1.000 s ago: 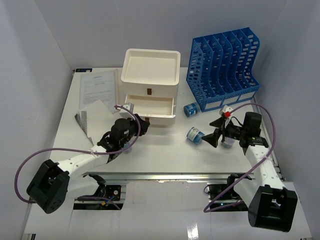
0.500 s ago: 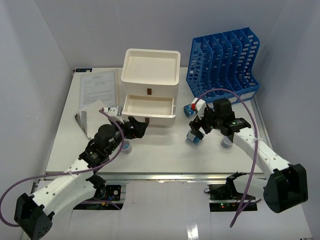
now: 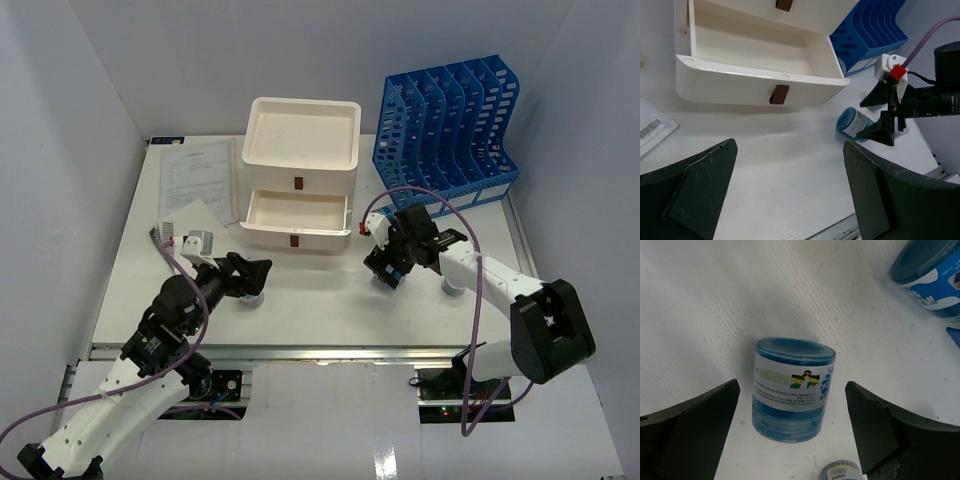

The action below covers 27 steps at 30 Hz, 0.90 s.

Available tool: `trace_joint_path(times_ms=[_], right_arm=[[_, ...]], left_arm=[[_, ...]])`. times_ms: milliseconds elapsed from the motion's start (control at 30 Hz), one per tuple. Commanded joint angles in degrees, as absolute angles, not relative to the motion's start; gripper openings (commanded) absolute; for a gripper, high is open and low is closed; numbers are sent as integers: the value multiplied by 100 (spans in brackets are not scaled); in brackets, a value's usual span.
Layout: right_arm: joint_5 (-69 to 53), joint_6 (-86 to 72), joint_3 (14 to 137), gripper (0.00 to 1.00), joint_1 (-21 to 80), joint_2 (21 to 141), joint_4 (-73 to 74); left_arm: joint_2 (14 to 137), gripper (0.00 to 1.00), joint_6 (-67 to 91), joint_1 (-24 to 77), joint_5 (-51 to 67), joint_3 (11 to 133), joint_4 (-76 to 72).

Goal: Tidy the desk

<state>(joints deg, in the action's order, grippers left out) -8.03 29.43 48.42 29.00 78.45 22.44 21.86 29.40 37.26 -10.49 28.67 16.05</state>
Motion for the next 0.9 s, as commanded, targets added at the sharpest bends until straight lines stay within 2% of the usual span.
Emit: trace_joint_path(times_ms=[0,67,267,500,600,700,867], right_arm=[[-471,3198,4887,95,2953,8156,2074],[-492,3230,4871,98,2947,8255,2068],[-573,3315,4788,87,2969,8345,1980],[-759,3352,4672,59,2971,8373,1994],[-906,3420,4663,41,2966,8212,2115],[-1376,3675,4826,28,2962,7848,2494],[-2460,4556,5507,20,2971,6841,3395]], left_arm=[[1992,98,2987,3744,-1134,2922,2061],[1984,98,2984,3744,-1125,2940,2057],[2052,98,2990,3744,-1037,2933,2059],[1934,98,3014,3744,-1045,2910,2048],[1938,98,3001,3744,-1033,2922,2052],[1950,98,2989,3744,-1013,2927,2049],[1916,98,2986,3744,-997,2918,2037]])
